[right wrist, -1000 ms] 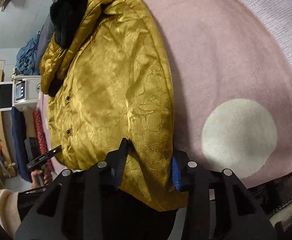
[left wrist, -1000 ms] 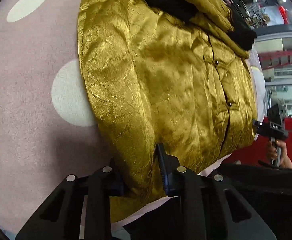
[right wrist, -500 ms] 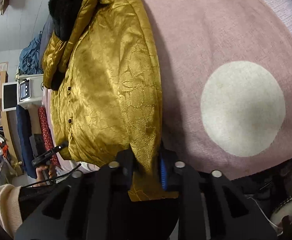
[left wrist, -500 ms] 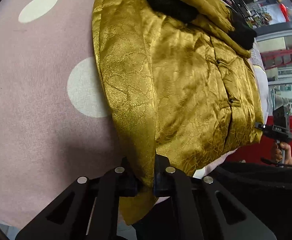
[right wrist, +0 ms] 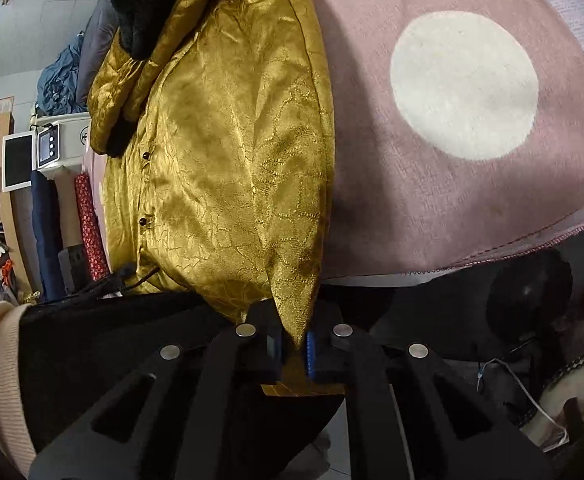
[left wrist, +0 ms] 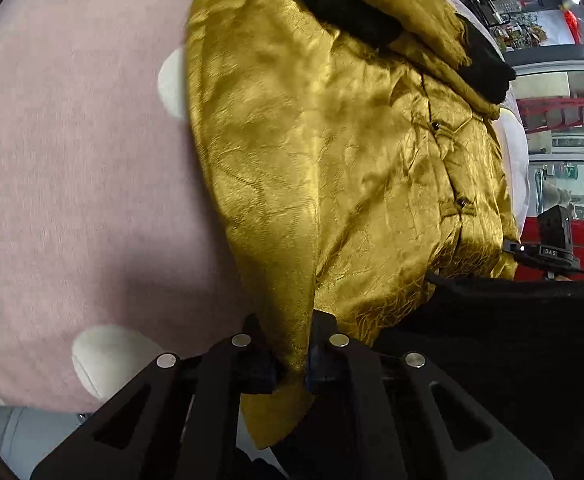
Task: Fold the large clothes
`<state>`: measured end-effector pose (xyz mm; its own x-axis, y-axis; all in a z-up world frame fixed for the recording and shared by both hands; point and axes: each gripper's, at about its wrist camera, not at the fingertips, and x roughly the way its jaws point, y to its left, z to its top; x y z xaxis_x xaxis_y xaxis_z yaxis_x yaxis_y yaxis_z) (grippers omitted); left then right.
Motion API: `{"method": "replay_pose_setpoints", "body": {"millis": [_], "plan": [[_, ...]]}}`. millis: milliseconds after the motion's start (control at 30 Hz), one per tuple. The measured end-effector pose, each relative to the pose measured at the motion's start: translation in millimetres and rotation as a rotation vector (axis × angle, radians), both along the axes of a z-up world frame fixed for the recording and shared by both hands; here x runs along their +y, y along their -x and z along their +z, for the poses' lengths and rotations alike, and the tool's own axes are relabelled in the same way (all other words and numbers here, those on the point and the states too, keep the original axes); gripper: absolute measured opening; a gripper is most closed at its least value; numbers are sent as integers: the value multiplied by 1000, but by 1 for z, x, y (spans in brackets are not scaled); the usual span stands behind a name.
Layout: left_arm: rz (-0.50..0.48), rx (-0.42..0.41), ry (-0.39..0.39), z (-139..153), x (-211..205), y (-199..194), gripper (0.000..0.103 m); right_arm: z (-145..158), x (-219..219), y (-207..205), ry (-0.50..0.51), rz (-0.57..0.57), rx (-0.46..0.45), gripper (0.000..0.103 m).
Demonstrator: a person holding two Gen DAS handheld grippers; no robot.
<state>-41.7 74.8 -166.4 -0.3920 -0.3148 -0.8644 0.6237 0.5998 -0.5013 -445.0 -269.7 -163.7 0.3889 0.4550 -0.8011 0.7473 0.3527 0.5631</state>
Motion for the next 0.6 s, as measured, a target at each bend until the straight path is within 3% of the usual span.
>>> {"method": "replay_pose_setpoints", "body": {"millis": [133, 300, 467, 600], "plan": [[13, -53, 92, 30, -21, -22, 7, 8, -9, -20, -1, -16, -48, 8], [101, -144, 199, 73, -49, -76, 7, 46, -30, -66, 70, 13, -178, 8], [145, -218, 256, 103, -73, -120, 7, 80, -78, -97, 141, -57, -287, 8], [188, -241, 299, 120, -92, -151, 7, 105, -128, -106, 167, -196, -389, 8]]}}
